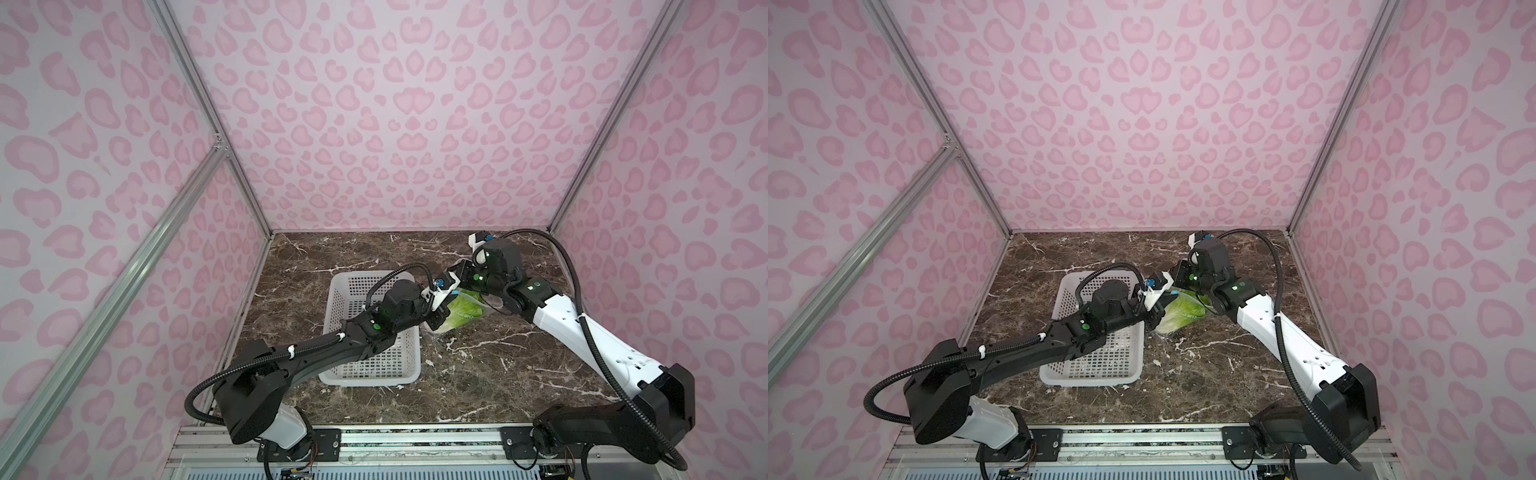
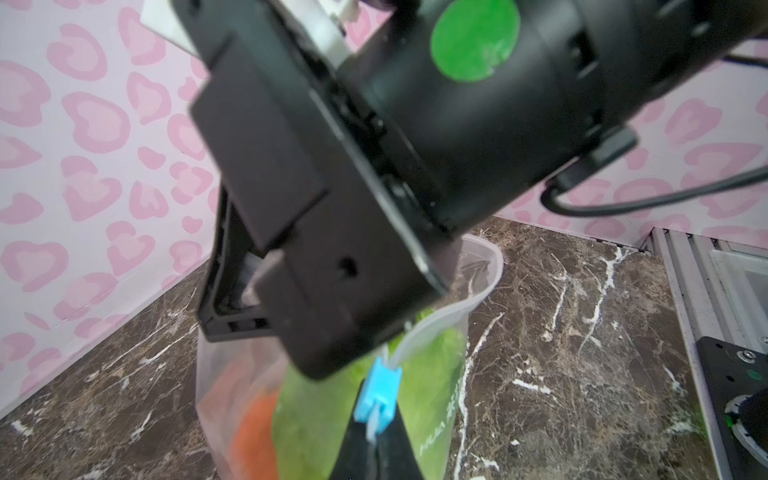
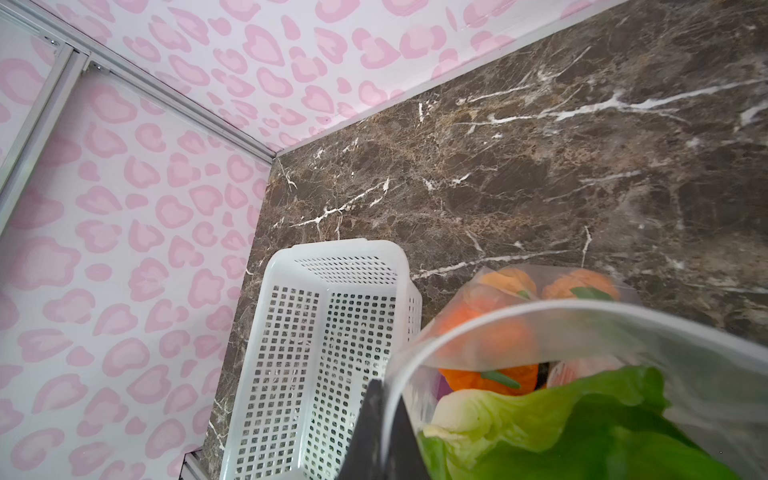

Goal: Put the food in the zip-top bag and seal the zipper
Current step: 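Grasp the bag's zipper edge with the left gripper beside the right gripper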

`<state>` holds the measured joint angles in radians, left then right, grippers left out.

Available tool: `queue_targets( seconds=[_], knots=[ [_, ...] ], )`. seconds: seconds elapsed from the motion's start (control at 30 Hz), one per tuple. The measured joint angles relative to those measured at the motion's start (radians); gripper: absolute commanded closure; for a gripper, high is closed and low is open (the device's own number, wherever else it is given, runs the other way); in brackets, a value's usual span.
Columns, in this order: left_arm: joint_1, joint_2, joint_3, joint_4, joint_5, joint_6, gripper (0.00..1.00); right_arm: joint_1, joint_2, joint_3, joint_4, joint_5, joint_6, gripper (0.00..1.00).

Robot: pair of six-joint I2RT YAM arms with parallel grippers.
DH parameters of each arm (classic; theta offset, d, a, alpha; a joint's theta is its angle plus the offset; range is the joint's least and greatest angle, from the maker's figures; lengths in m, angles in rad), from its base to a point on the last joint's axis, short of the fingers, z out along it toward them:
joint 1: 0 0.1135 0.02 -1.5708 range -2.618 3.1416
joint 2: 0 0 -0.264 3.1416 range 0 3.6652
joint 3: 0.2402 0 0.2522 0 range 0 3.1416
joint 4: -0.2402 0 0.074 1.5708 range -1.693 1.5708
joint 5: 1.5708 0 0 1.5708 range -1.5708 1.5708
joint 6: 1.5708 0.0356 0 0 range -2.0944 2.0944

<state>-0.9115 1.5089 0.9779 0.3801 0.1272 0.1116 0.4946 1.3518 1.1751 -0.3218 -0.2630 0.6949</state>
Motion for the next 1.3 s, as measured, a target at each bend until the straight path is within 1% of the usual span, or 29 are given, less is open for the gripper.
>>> queue_targets(
  seconds=[0.03,0.07,0.1,0.17,0.23,0.33,0.47,0.7,0.8,0.93,1.0,1.07,1.13,1.2,1.3],
  knots=[
    [0.0,-0.005,0.001,-0.013,0.001,-0.002,0.96,0.0,0.0,0.008,-0.01,-0.005,-0.008,0.71],
    [0.0,-0.014,0.001,-0.029,0.005,-0.008,0.96,-0.001,-0.002,0.018,-0.017,-0.01,-0.021,0.61],
    [0.0,-0.025,0.001,-0.045,0.008,-0.008,0.97,-0.004,-0.006,0.032,-0.026,-0.018,-0.044,0.54],
    [0.001,-0.048,0.001,-0.066,0.017,-0.011,0.96,-0.011,-0.021,0.065,-0.045,-0.033,-0.089,0.46],
    [0.004,-0.072,0.001,-0.085,0.027,-0.011,0.97,-0.028,-0.039,0.099,-0.072,-0.057,-0.143,0.43],
    [0.016,-0.103,0.001,-0.114,0.049,-0.011,0.97,-0.053,-0.069,0.131,-0.116,-0.098,-0.236,0.42],
    [0.048,-0.13,0.001,-0.135,0.103,-0.021,0.97,-0.059,-0.136,0.118,-0.178,-0.153,-0.388,0.46],
    [0.072,-0.132,0.003,-0.185,0.147,-0.032,0.96,-0.055,-0.294,-0.059,-0.179,-0.183,-0.646,0.47],
    [0.074,-0.14,0.004,-0.208,0.15,-0.032,0.96,-0.05,-0.314,-0.102,-0.17,-0.187,-0.741,0.47],
    [0.079,-0.149,0.004,-0.225,0.15,-0.028,0.97,-0.049,-0.301,-0.127,-0.159,-0.214,-0.834,0.47],
    [0.08,-0.149,0.006,-0.232,0.149,-0.028,0.96,-0.047,-0.289,-0.139,-0.143,-0.229,-0.862,0.49],
    [0.082,-0.149,0.008,-0.237,0.149,-0.024,0.96,-0.047,-0.278,-0.153,-0.134,-0.236,-0.881,0.56],
    [0.084,-0.15,0.009,-0.241,0.148,-0.024,0.96,-0.047,-0.267,-0.168,-0.127,-0.235,-0.897,0.72],
    [0.084,-0.151,0.01,-0.247,0.139,-0.021,0.96,-0.047,-0.265,-0.175,-0.124,-0.235,-0.901,0.84],
    [0.087,-0.151,0.013,-0.253,0.12,-0.016,0.96,-0.04,-0.282,-0.187,-0.103,-0.235,-0.899,0.97]
  ],
)
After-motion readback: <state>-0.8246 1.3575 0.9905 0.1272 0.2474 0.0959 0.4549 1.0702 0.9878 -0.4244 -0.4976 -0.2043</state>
